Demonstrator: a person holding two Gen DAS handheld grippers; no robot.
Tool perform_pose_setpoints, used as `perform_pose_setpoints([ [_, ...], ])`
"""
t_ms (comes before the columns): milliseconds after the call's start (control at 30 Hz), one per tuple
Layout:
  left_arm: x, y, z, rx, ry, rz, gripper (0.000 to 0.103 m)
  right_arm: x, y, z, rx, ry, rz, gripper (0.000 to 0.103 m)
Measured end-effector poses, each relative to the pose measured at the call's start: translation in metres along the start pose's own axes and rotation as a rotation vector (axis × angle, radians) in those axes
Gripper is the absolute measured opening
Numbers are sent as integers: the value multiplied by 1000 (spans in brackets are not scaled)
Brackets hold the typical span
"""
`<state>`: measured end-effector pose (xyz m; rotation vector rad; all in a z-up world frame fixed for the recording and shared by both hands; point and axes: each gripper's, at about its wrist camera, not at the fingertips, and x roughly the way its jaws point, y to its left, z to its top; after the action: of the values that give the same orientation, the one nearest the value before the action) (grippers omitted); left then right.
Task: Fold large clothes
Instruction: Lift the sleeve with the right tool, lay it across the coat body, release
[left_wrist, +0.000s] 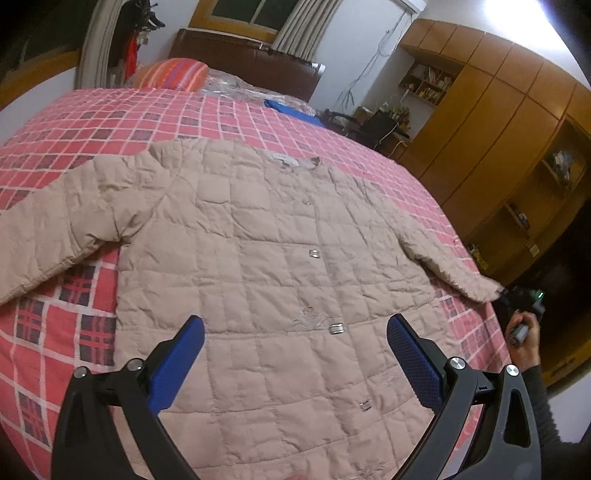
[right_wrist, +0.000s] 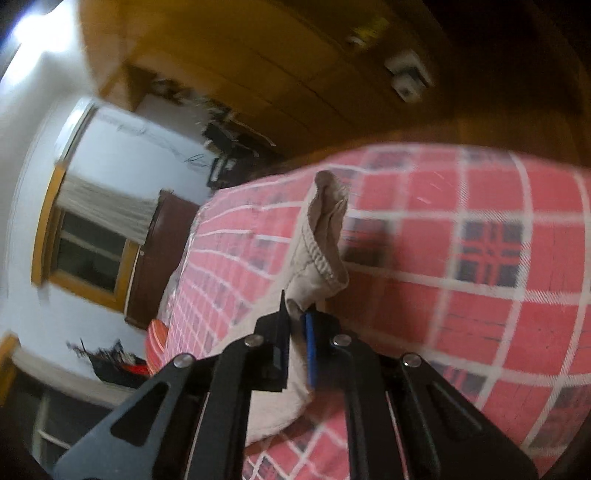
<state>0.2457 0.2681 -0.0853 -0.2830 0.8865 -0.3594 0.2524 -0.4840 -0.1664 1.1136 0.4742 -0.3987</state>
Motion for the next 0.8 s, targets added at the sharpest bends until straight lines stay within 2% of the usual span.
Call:
perform_pose_setpoints([
  [200,-15,10,2,-46,6,-32,99,-22,87,-18,-254,-50,33,6],
  [367,-26,7,-2,-27,-17,-30,99,-31,143,-47,-392,-59,84,6],
  [567,-33,0,1,-3,-19,-36,99,-33,185,-85,-520,-40,141,6],
  [800,-40,-2,9,-6,-45,-61,99,-31,243,-149,-696,-5,186,6],
])
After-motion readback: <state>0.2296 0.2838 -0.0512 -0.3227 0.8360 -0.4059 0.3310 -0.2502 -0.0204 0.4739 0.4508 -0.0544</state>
